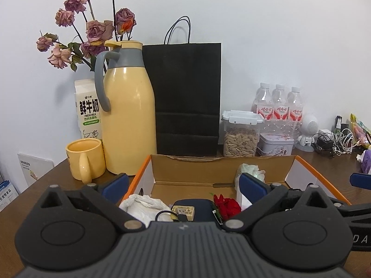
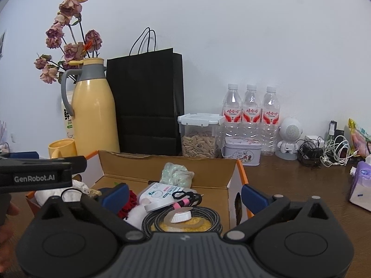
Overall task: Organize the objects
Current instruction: 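Open both grippers over the box to drop the held items, then withdraw both tools from the box back toward the table caps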
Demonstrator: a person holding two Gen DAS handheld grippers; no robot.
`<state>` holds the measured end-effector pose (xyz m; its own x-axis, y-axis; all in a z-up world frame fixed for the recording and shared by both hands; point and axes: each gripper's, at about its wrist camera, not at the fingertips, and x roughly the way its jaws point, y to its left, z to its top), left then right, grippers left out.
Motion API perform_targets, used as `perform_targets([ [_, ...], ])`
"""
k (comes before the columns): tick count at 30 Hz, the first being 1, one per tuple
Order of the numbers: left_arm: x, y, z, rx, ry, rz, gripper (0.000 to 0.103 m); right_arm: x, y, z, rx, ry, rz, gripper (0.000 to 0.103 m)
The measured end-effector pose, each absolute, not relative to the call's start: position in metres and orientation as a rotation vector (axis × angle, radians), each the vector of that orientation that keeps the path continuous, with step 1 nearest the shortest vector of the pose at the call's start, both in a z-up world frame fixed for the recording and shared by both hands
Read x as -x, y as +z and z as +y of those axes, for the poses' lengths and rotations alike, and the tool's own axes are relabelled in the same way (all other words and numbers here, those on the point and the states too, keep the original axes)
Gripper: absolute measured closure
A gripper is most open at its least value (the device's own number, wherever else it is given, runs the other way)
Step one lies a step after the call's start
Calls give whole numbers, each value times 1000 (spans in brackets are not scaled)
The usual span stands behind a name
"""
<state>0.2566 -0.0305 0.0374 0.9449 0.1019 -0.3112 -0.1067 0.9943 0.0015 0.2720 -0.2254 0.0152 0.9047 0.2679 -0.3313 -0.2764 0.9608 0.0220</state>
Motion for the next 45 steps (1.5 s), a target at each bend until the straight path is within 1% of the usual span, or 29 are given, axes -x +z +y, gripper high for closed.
perform_targets([
  [6,-242,42,-31,20,94,319,0,-257,20,-228,42,275,333,0],
  [16,-205,40,-27,18,43,386,0,-218,24,-237,73,314,381,0],
  [25,-180,14,-26,-21,11,495,0,-189,0,-253,98,295,474,0],
  [33,-171,-13,-31,-61,-15,632,0,-179,-24,-263,94,278,555,0],
  [45,-182,-40,-51,-77,-14,698,0,-183,-43,-262,101,244,582,0],
])
